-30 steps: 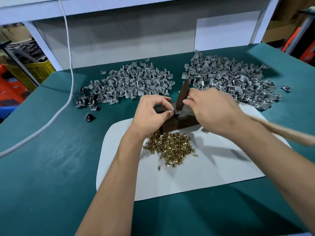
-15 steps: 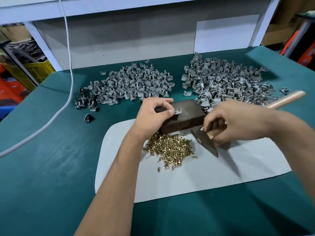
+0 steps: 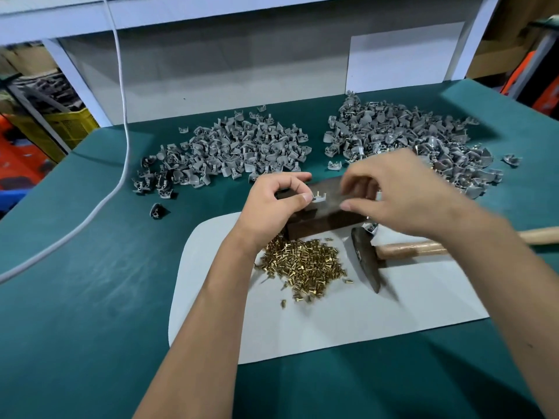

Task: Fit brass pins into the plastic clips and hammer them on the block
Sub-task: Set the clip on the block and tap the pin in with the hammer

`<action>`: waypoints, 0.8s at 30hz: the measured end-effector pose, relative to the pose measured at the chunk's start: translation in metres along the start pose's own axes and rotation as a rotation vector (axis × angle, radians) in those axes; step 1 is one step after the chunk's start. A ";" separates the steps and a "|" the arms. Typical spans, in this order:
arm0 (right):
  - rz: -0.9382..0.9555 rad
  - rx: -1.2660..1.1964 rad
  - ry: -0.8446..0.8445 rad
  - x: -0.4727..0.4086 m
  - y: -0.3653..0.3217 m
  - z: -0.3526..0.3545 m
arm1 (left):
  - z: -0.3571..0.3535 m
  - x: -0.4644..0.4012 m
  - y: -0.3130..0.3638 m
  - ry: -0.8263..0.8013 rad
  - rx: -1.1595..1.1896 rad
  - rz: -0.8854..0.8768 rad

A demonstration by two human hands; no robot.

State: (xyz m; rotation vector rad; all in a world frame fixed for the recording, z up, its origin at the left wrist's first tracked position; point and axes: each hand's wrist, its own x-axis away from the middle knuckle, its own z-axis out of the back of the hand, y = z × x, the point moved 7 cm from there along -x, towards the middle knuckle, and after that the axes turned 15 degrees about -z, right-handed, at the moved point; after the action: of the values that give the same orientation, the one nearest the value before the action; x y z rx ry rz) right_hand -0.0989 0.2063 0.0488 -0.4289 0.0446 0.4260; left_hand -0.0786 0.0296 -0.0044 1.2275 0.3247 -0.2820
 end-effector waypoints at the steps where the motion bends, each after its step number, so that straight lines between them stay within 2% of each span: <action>1: 0.026 -0.014 0.018 -0.001 -0.006 -0.008 | -0.001 0.000 0.001 0.001 0.010 -0.001; 6: 0.145 -0.056 0.144 -0.001 -0.012 -0.027 | -0.006 -0.001 0.000 -0.009 0.029 -0.011; 8: 0.125 -0.089 0.220 -0.002 -0.006 -0.023 | -0.003 -0.002 -0.003 0.033 -0.022 -0.029; 10: 0.026 -0.083 0.301 -0.003 0.008 -0.018 | 0.006 -0.004 -0.008 0.113 -0.161 -0.045; 14: -0.299 -0.089 0.478 -0.005 0.054 -0.004 | 0.030 -0.006 -0.022 0.239 -0.532 -0.062; 16: -0.449 -0.140 0.502 -0.007 0.076 0.002 | 0.043 -0.005 -0.026 0.281 -0.654 -0.058; 18: -0.520 -0.146 0.482 -0.009 0.086 0.001 | 0.051 -0.004 -0.033 0.269 -0.742 -0.044; 21: -0.420 -0.182 0.492 -0.004 0.071 0.003 | 0.051 -0.005 -0.048 0.134 -0.797 -0.007; 24: -0.132 -0.195 0.436 0.005 0.024 -0.001 | 0.043 -0.007 -0.055 -0.002 -0.814 0.000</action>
State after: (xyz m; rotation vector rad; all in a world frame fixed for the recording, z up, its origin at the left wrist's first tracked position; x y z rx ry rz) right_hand -0.1041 0.2276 0.0380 -0.7071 0.3979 0.2005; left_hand -0.1020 -0.0284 -0.0367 0.4250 0.3850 -0.1241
